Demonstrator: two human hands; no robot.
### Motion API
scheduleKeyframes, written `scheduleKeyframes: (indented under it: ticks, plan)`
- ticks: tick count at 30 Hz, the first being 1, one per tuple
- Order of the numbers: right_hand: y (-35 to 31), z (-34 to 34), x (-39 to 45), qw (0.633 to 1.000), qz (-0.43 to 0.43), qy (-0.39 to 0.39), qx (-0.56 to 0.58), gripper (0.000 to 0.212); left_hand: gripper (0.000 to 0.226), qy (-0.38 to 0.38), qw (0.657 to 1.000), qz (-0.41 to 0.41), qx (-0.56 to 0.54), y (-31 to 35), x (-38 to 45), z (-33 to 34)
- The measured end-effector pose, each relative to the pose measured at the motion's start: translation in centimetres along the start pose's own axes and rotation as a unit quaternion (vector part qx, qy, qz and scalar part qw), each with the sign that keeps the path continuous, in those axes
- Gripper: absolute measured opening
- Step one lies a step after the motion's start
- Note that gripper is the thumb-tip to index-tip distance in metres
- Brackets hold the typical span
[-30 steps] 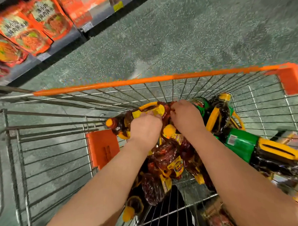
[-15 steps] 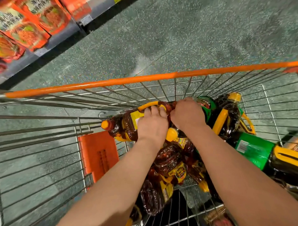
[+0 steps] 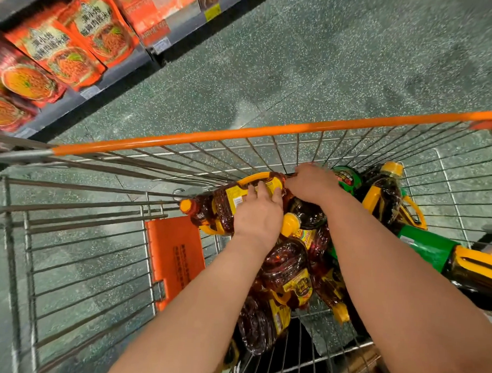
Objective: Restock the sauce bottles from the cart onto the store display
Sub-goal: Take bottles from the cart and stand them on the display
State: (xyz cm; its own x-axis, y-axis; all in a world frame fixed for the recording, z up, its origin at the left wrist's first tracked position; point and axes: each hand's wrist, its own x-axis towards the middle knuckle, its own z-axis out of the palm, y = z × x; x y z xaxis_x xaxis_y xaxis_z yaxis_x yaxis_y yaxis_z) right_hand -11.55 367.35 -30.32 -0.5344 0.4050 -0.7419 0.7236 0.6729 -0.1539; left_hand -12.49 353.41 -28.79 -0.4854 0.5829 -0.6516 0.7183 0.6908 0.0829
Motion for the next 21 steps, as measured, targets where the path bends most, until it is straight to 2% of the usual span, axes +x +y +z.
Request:
scheduleKeyframes:
  ticks: [4, 16, 21]
  plan:
    - [-0.5, -0.2, 0.1, 0.999, 0.009, -0.022, -0.036, 0.053, 0.076, -0.018, 1.0, 0.004, -0.009, -0.6, -0.9, -0.3]
    - [-0.3, 1.8, -3.2, 0.983, -0.06, 0.135, 0.105, 0.036, 0.06, 0.024, 0.998, -0.046, -0.02, -2.3, -3.9, -2.0]
    - [-0.8, 0.6, -6.0, 0.981, -0.092, 0.139, 0.102, 0.043, 0.061, 0.044, 0.998, -0.038, -0.01, -2.4, -5.5, -3.1]
